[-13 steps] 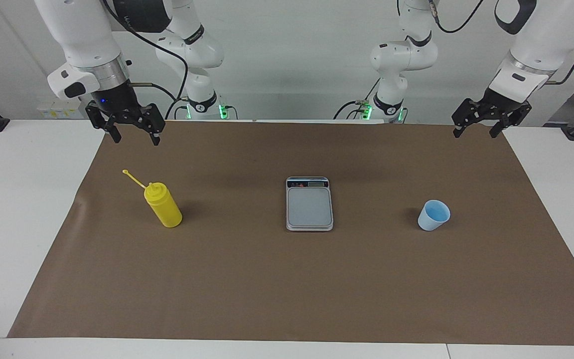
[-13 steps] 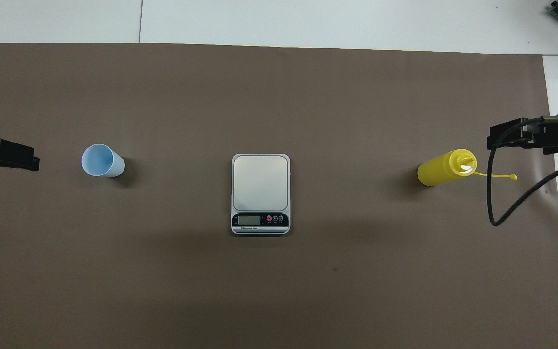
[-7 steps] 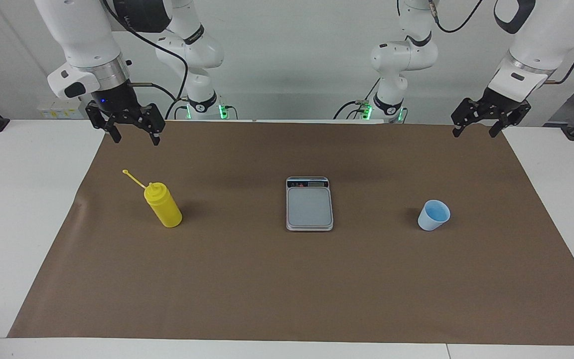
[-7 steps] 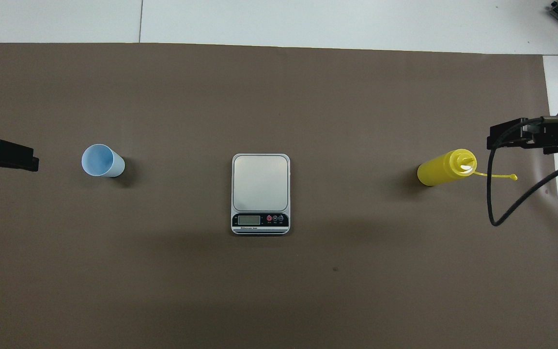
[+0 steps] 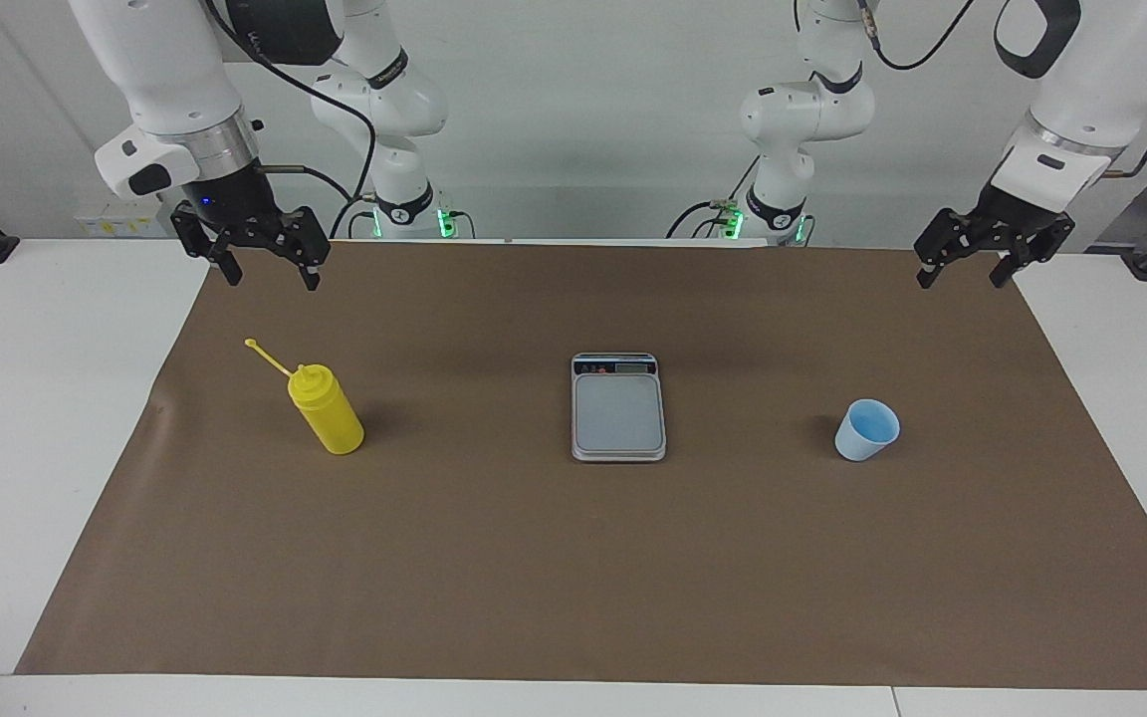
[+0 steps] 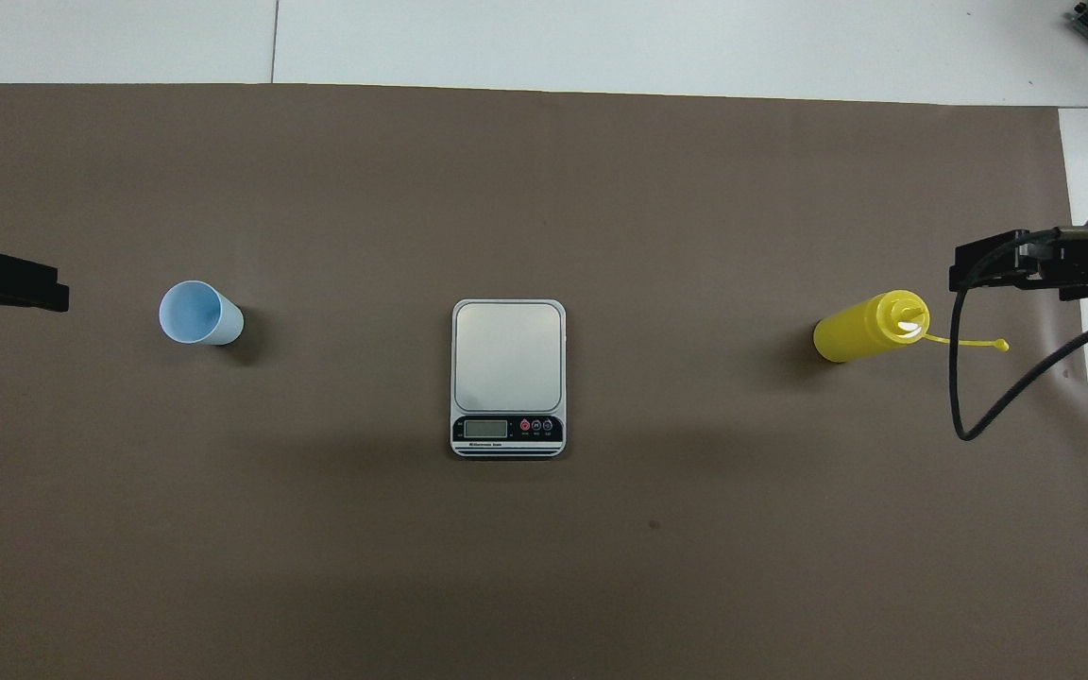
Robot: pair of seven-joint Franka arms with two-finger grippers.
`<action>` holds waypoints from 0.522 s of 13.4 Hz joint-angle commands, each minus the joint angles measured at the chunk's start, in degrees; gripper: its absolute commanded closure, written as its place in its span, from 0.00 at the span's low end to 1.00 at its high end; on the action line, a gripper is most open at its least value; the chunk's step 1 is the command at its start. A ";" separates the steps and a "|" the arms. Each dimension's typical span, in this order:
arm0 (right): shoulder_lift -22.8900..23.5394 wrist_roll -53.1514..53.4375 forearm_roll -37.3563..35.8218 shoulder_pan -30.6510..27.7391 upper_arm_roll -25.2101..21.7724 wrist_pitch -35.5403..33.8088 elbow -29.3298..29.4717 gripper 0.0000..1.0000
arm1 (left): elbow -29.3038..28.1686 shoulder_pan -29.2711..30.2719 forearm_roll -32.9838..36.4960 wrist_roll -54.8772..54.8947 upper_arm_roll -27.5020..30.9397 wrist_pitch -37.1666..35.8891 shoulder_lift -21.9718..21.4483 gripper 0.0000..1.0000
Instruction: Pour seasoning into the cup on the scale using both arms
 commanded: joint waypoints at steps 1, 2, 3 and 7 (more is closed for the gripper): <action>-1.35 -1.22 -0.17 -0.73 0.29 0.57 -1.56 0.00 | -0.41 2.28 -0.72 0.01 -0.31 6.58 4.27 0.00; -1.35 -1.22 -0.17 -0.73 0.29 0.57 -1.56 0.00 | -0.50 2.45 -0.46 0.01 -0.31 8.69 6.54 0.00; -1.35 -1.13 -0.17 -0.73 0.29 0.57 -1.56 0.00 | -0.51 2.63 -0.45 -0.08 -0.31 11.32 8.83 0.00; -1.27 -1.22 -0.17 -0.73 0.29 0.57 -1.56 0.00 | -3.82 3.68 -0.28 -0.43 0.04 19.33 12.46 0.00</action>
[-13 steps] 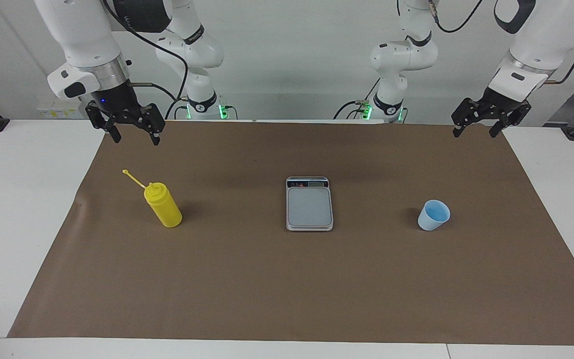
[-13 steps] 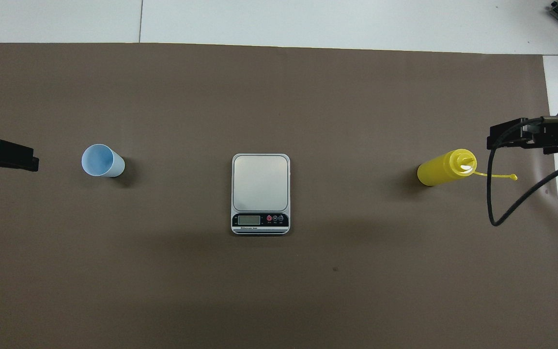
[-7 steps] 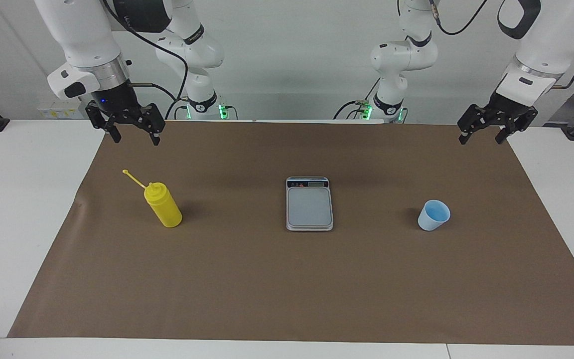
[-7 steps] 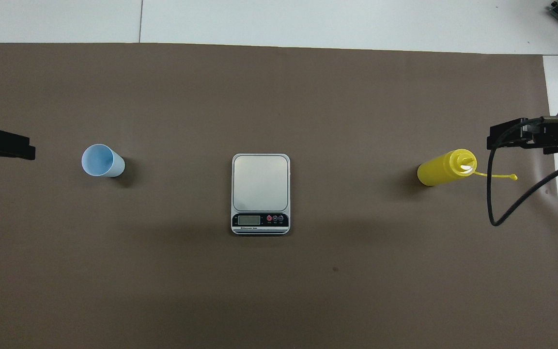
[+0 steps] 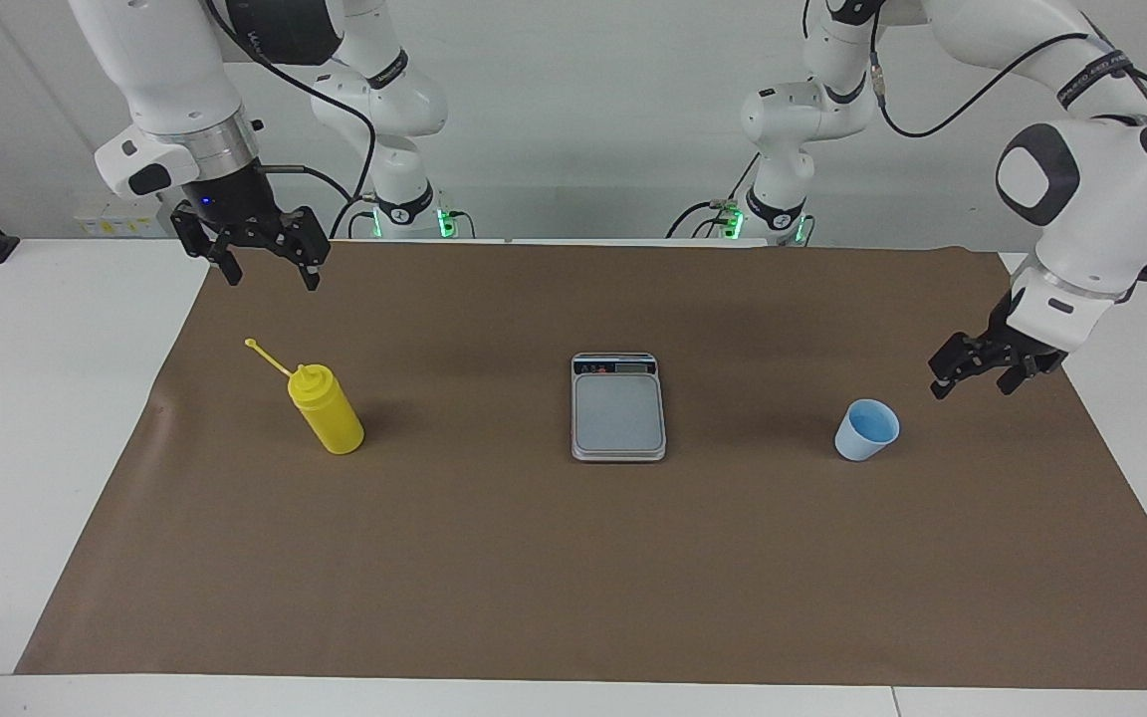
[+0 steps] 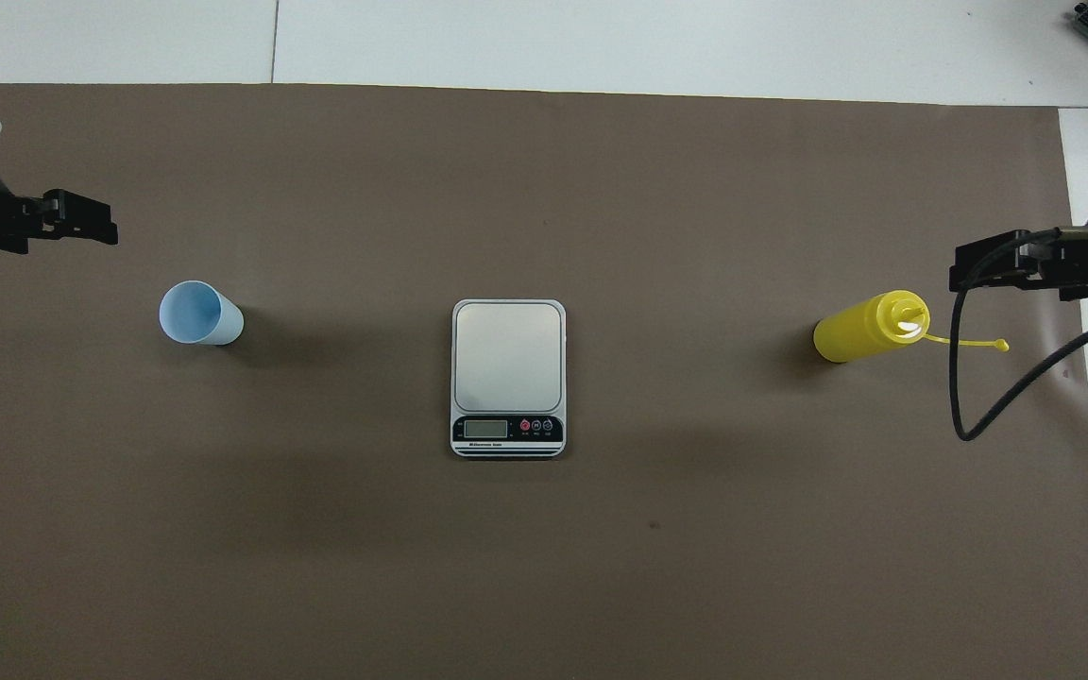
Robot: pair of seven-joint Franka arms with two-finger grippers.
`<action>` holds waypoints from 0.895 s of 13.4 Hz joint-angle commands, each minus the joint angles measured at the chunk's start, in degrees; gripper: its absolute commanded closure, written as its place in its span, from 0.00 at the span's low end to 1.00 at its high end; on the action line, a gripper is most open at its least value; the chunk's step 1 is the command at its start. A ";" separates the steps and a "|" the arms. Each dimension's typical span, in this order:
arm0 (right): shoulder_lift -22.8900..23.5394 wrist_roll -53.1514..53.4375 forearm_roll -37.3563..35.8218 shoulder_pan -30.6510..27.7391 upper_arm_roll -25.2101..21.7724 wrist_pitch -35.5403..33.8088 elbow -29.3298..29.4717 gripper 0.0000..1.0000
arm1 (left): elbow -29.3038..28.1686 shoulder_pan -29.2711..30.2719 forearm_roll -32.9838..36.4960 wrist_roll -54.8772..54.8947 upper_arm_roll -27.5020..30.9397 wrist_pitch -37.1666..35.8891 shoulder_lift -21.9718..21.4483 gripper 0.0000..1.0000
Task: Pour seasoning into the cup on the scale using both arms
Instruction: 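Reach the left gripper to the light-blue cup and grasp it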
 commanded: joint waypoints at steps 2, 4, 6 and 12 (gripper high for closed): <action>-1.35 -1.13 -0.17 -0.73 0.29 0.57 -1.56 0.00 | -7.69 1.07 -0.37 -3.64 -0.25 6.58 -0.20 0.00; -1.35 -1.22 -0.17 -0.73 0.29 0.57 -1.56 0.00 | -17.62 -0.16 -0.37 -11.46 -0.42 16.47 -1.26 0.00; -1.35 -1.22 -0.17 -0.73 0.29 0.57 -1.56 0.00 | -19.94 -0.87 -0.45 -12.81 -0.42 17.06 -1.43 0.00; -1.35 -1.22 -0.17 -0.73 0.29 0.57 -1.56 0.00 | -21.88 -1.14 -0.45 -12.81 -0.42 17.14 -1.34 0.00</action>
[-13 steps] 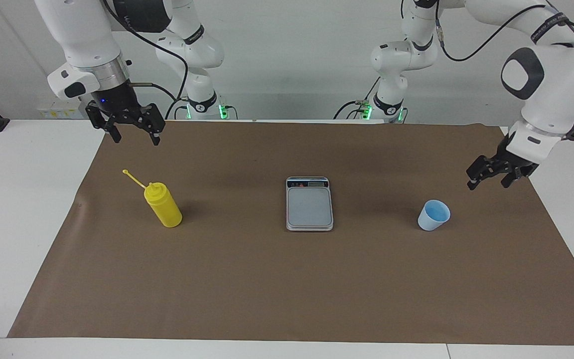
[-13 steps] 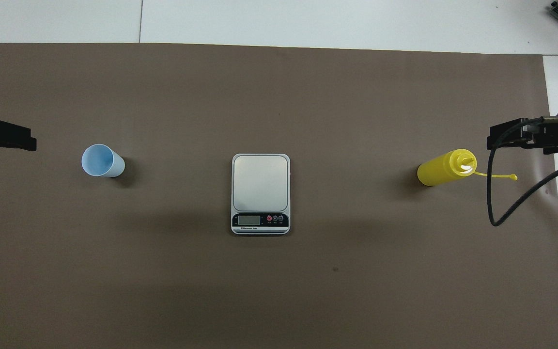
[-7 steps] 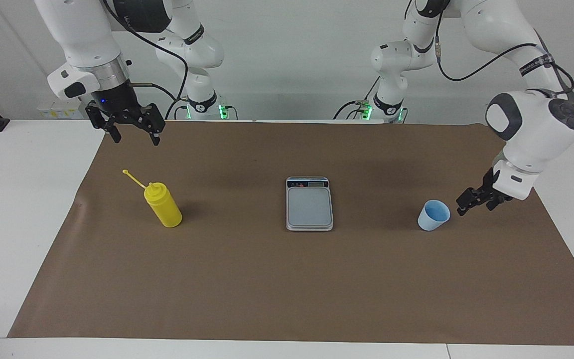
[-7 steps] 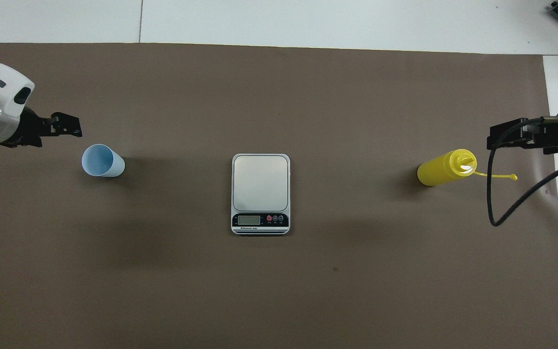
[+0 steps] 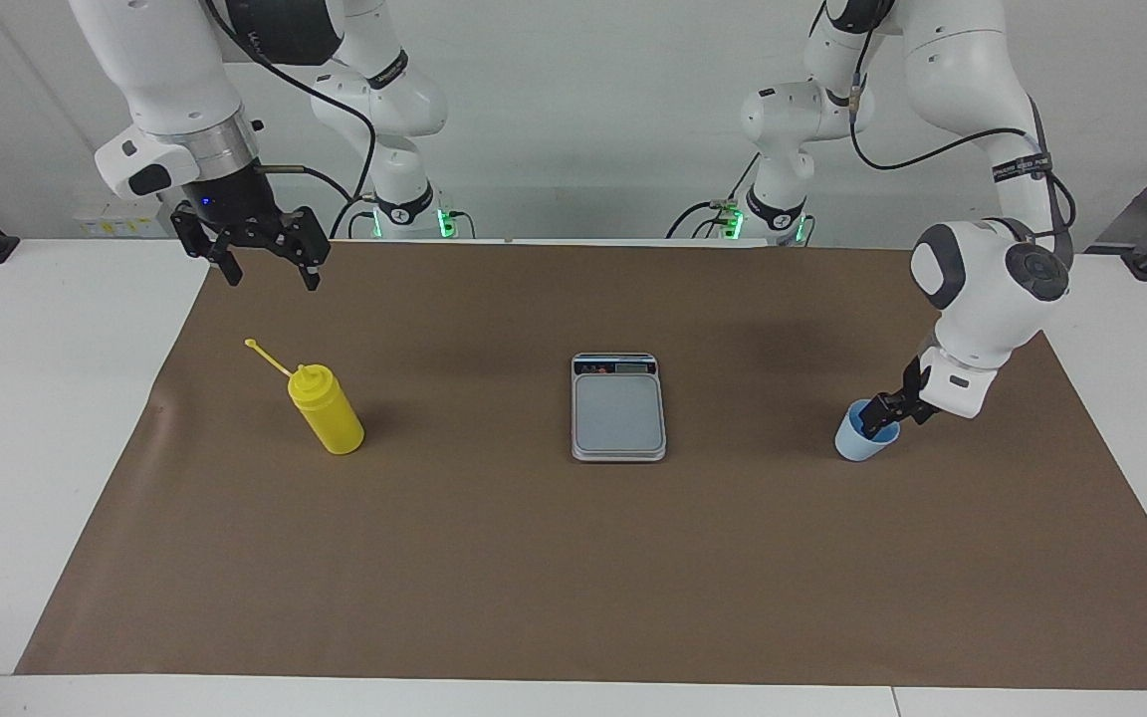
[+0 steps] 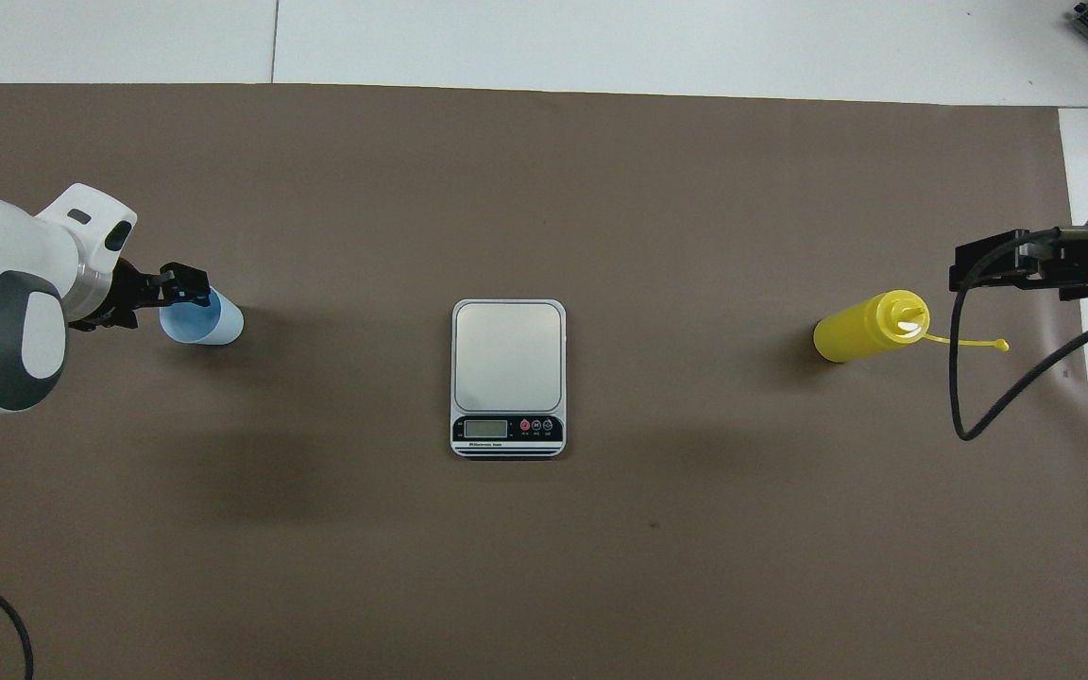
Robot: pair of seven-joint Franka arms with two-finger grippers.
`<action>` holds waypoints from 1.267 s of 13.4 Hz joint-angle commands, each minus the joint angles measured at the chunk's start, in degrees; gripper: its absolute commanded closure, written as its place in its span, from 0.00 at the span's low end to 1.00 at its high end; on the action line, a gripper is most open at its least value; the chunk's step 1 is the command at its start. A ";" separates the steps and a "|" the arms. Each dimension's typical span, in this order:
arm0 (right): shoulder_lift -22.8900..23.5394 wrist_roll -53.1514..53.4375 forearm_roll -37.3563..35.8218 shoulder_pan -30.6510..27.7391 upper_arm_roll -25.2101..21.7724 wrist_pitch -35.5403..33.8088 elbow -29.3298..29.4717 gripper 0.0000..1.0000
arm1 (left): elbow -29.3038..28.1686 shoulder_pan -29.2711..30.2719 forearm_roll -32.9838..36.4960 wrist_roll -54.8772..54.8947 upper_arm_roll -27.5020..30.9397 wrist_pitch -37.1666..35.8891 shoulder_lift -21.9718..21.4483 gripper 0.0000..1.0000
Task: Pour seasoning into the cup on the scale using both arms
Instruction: 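Reach the left gripper to the light-blue cup and grasp it, then lift the blue cup with the left gripper and set it on the scale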
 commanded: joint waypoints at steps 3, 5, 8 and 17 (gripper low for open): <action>-1.35 -1.22 -0.17 -0.73 0.29 0.57 -1.56 0.00 | -4.89 -0.22 -0.45 -0.17 0.52 2.63 -2.39 0.00; -1.27 -1.22 -0.17 -0.73 0.29 0.57 -1.56 0.00 | -4.81 -0.31 -0.45 -0.17 0.52 2.99 -2.04 0.23; -1.35 -1.22 -0.26 -0.73 0.29 0.57 -1.56 0.00 | -4.46 -0.84 -0.37 0.10 0.52 3.69 -1.33 1.00; -1.35 -1.22 -0.17 -0.73 0.29 0.57 -1.56 0.00 | 12.65 -1.36 -0.89 2.30 -0.35 -13.06 -0.10 1.00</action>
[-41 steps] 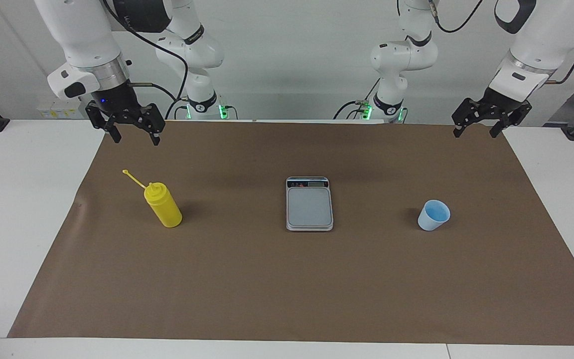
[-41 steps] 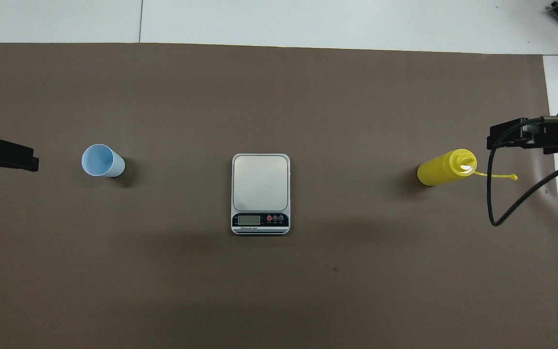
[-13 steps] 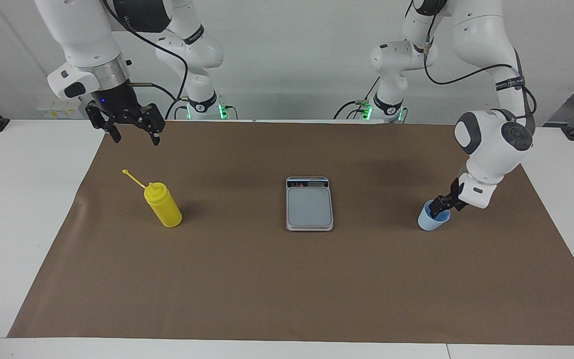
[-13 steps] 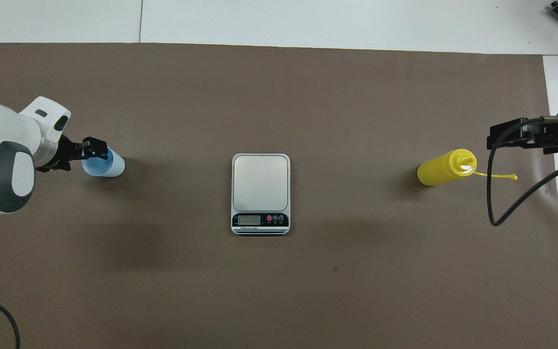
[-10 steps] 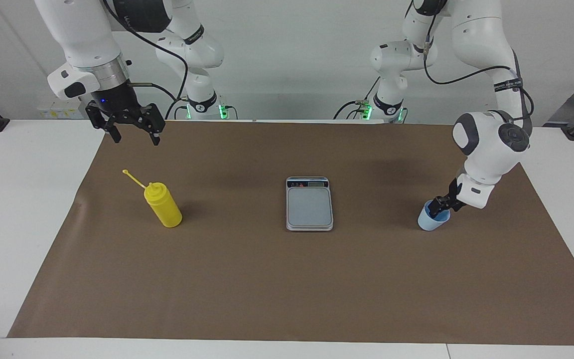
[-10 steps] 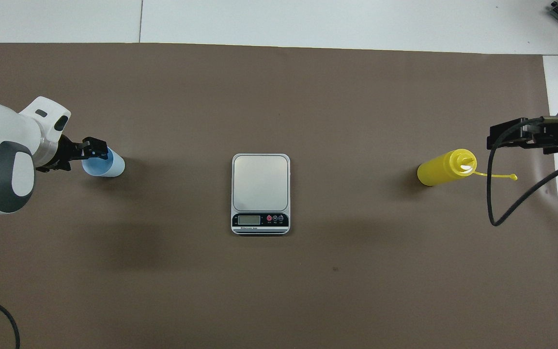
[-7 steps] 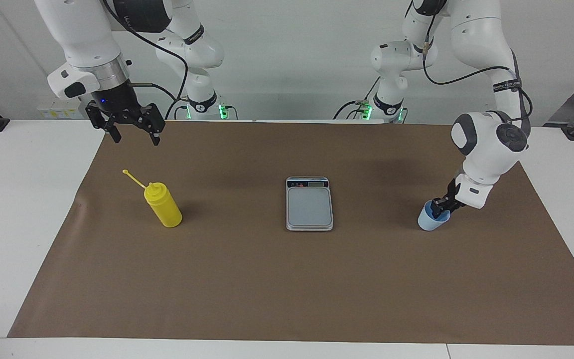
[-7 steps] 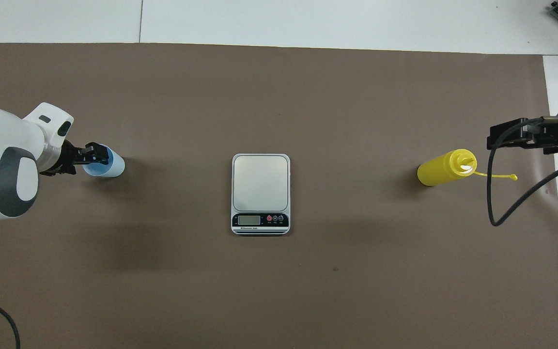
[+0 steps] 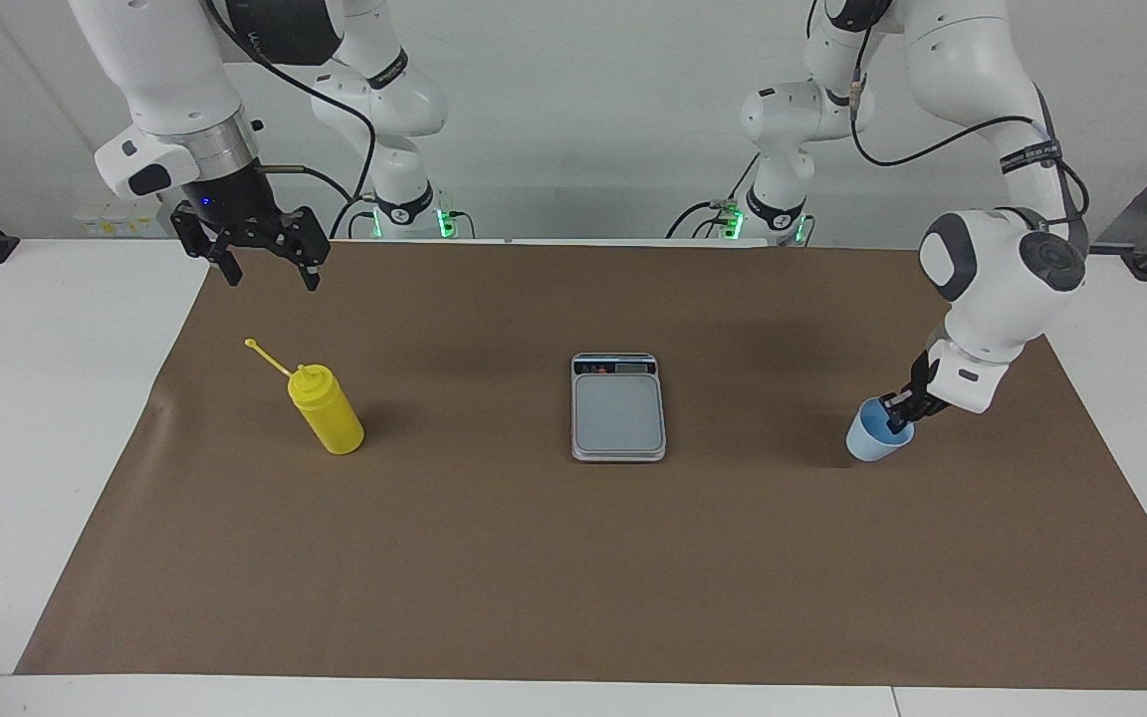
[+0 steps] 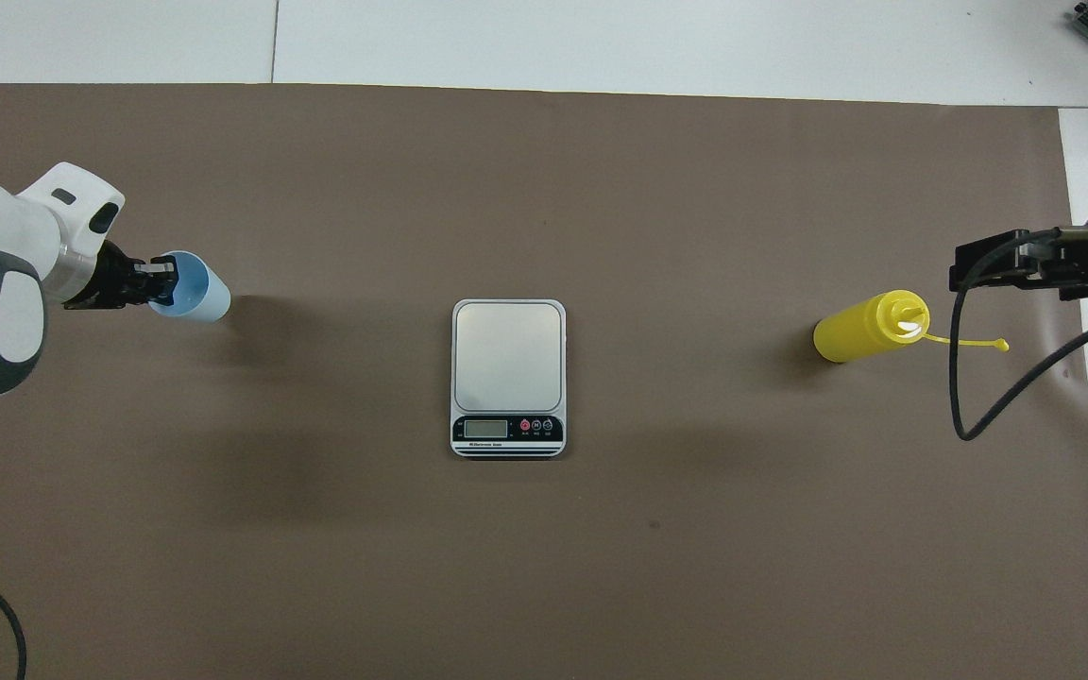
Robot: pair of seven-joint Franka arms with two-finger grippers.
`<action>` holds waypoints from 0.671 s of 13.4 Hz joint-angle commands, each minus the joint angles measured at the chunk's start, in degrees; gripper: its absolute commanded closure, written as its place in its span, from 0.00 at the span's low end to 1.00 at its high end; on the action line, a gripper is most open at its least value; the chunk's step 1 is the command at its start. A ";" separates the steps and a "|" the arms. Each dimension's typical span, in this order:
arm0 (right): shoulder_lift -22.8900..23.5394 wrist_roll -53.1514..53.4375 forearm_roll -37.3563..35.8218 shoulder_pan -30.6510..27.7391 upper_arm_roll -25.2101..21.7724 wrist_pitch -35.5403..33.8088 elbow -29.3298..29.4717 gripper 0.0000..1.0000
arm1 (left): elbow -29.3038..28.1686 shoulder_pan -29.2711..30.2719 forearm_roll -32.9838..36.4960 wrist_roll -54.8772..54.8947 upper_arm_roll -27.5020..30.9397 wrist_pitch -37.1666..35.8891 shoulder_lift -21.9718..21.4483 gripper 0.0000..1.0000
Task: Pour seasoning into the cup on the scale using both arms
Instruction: 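Lift the blue cup with the left gripper and set it on the scale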
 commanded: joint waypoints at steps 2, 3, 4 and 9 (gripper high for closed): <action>-1.35 -1.22 -0.17 -0.73 0.29 0.57 -1.56 0.00 | 11.16 -1.50 -1.15 -0.96 -2.96 -11.95 0.24 1.00; -1.35 -1.22 -0.17 -0.73 0.29 0.57 -1.56 0.00 | 12.93 -1.58 -0.98 -4.37 -4.89 -13.54 0.33 1.00; -1.35 -1.22 -0.17 -0.73 0.29 0.57 -1.56 0.00 | 14.07 -1.58 -0.63 -7.71 -6.82 -14.52 0.68 1.00; -1.35 -1.22 -0.17 -0.47 0.38 -0.65 -1.56 0.00 | 14.79 -13.25 0.87 -22.39 -9.04 -11.90 0.95 1.00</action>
